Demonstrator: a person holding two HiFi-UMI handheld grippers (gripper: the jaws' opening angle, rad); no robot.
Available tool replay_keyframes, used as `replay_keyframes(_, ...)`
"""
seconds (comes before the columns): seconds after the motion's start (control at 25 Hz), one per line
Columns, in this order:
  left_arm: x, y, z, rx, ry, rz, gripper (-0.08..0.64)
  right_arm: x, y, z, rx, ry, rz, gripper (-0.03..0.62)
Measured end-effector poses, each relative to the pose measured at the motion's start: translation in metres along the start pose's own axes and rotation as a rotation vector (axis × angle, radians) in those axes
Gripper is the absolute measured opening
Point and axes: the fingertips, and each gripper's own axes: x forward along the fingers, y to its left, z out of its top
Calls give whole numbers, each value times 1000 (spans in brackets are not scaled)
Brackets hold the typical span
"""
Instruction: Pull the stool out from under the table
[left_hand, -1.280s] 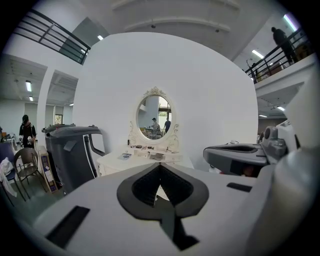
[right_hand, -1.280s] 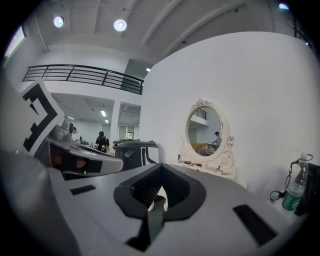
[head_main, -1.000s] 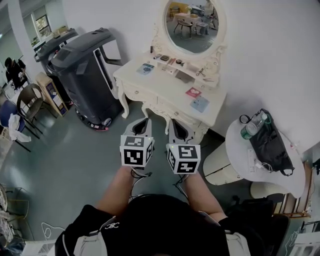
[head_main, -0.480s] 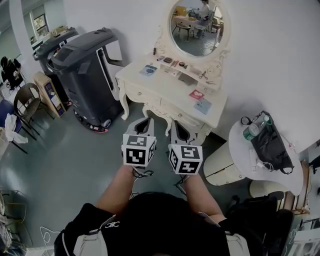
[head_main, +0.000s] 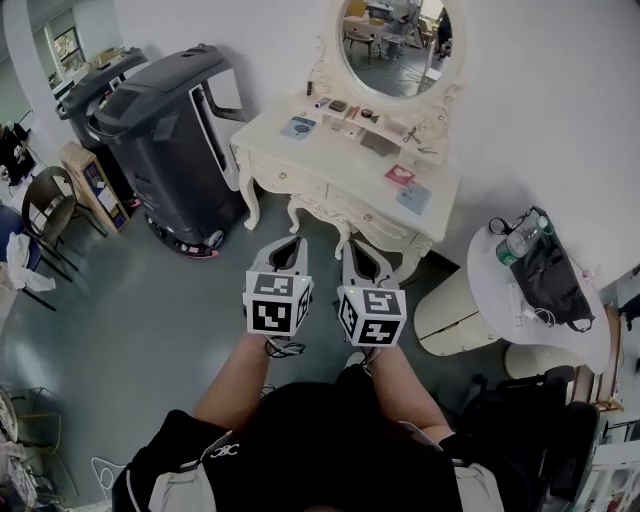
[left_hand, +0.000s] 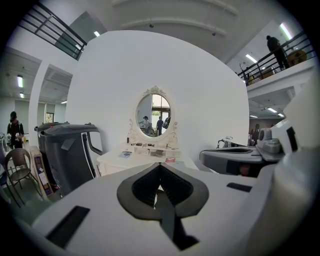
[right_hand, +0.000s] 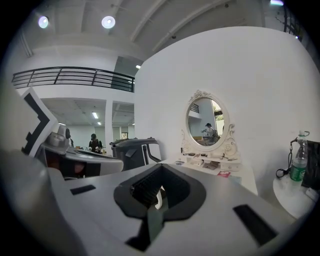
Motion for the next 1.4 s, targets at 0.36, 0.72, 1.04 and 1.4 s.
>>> replay_keyframes(0.36,42,26,1,12,33,25,0,50,-15,-3,25,14,17,8)
replay_keyframes(0.72,121,39,37,35,22,39,0,122,-60,32,2,-20,43,8)
replay_keyframes(1.04,180,39,48,66,54,33,0,166,-104,35,60,4,39,8)
replay_keyframes(1.4,223,35,51,67,94,25,0,196,-139,34,68,31,27,8)
